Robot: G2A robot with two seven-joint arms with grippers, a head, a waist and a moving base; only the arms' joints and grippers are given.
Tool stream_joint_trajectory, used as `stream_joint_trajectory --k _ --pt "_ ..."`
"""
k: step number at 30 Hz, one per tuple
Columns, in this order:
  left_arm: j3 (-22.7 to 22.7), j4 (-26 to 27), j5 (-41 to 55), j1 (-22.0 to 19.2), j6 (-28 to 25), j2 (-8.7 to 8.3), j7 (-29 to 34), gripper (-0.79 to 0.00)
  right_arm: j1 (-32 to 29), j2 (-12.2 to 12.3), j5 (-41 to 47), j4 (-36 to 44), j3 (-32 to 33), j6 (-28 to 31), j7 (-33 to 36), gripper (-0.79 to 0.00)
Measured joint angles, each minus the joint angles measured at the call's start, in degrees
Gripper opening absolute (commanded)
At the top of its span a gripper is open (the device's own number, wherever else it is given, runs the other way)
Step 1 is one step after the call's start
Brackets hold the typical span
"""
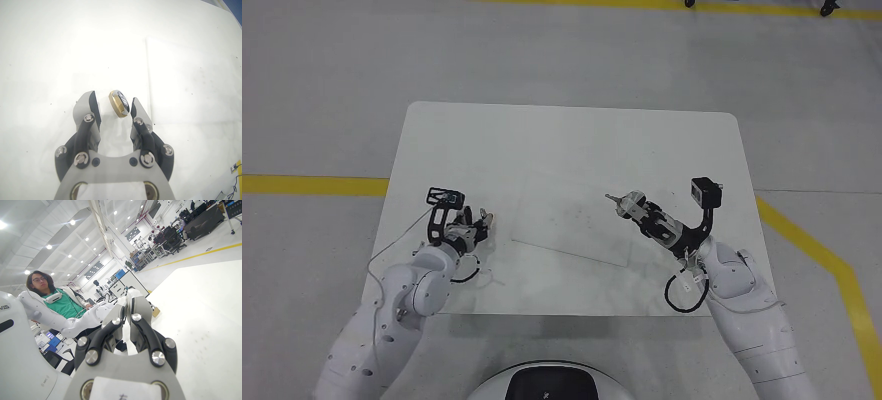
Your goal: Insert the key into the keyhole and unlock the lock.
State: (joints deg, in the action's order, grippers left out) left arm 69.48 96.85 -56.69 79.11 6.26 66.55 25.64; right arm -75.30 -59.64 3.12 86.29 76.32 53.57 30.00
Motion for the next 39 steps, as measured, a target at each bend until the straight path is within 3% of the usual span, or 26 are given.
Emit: stream_joint_trajectory --k 13,16,27,32,39 --pt "-0.44 -1.23 -0.03 -1.32 0.16 0.53 1.22 -0.662 0.0 0.0 0.0 0.0 0.0 0.0 0.0 -0.785" --pt "-0.42 -1.3 -0.27 -1.49 -0.02 0.59 1.53 -0.779 0.0 0.0 0.0 0.0 0.0 0.0 0.0 -0.785" --pt "1.82 -0.82 1.23 -0.9 -1.39 0.55 2.36 -0.785 0.0 0.0 0.0 0.0 0.0 0.0 0.0 -0.785" --pt "5.17 -0.04 11.46 0.25 -4.13 0.85 -1.26 -0.785 0.0 0.0 0.0 0.0 0.0 0.0 0.0 -0.785" --pt "10.12 -2.9 40.01 1.51 -14.61 1.57 -3.54 -0.785 0.0 0.0 0.0 0.0 0.0 0.0 0.0 -0.785"
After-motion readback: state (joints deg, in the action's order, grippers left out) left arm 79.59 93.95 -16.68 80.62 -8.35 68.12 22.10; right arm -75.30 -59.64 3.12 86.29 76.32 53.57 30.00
